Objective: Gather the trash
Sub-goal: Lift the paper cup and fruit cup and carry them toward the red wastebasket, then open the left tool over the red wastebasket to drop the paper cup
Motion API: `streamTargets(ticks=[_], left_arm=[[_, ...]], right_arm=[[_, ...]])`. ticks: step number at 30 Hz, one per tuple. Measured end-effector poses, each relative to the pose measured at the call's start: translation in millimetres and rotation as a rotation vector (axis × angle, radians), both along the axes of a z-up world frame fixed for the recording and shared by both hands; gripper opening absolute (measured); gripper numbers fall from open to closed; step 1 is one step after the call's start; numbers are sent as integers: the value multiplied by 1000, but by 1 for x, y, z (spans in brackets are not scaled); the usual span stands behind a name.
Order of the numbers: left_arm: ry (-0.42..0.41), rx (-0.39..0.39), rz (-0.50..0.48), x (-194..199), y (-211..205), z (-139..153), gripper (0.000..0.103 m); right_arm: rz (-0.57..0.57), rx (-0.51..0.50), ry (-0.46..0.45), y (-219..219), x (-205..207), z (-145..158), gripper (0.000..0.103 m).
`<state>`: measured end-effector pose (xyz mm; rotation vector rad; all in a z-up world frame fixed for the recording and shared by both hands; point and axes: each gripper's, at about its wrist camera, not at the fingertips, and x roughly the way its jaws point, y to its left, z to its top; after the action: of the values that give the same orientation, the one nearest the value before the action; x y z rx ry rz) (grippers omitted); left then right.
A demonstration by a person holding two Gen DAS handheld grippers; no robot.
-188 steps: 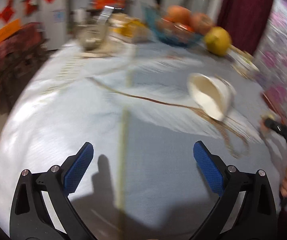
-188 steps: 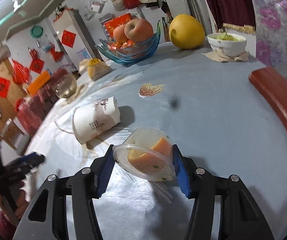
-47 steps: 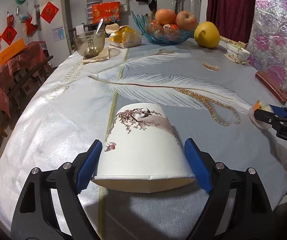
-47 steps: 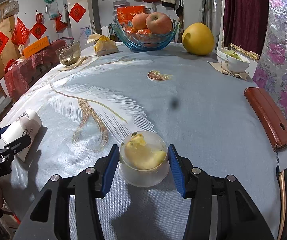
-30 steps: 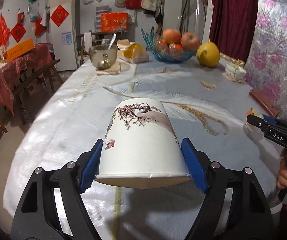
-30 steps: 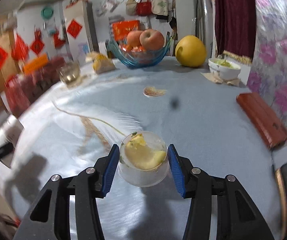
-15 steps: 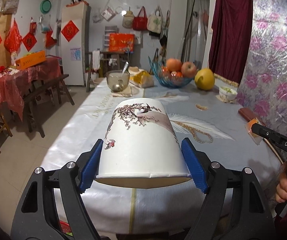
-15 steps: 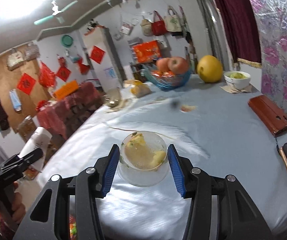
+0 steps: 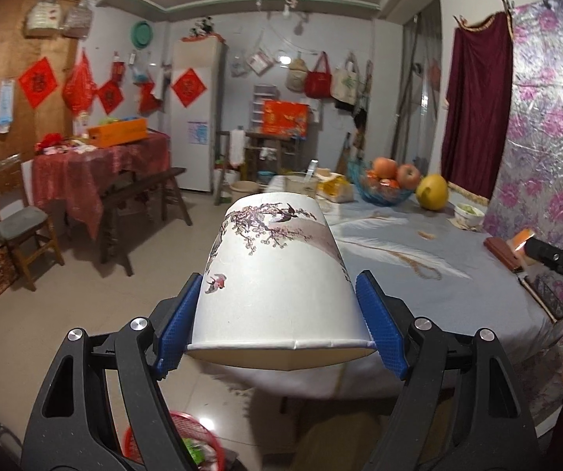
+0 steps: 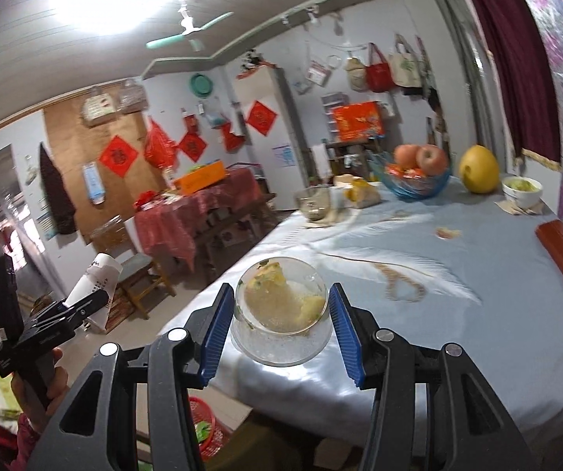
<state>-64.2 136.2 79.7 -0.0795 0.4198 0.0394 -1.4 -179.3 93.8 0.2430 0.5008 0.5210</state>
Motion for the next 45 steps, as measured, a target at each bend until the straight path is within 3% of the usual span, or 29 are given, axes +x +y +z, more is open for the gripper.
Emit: streamTargets(ticks=[4, 11, 19, 23, 29, 34, 45], left_arm=[[22, 29, 64, -26, 28, -10, 76], [145, 50, 155, -50, 77, -60, 76], [355, -106, 179, -50, 141, -148, 76], [421, -104, 188, -52, 153, -184, 77], [493, -174, 164, -54, 170, -222, 82], [504, -159, 204, -53, 175, -223, 90], [397, -81, 382, -75, 209, -177, 96]], right_arm=[[66, -11, -4, 26, -13, 10, 50], [178, -57, 37, 81, -22, 5, 50], [296, -133, 126, 152, -23, -18, 50], [327, -172, 161, 179, -23, -29, 50], [365, -204, 197, 208, -20, -39, 50], [398, -234, 213, 226, -22, -47, 50], [523, -307, 274, 273, -43, -76, 50]])
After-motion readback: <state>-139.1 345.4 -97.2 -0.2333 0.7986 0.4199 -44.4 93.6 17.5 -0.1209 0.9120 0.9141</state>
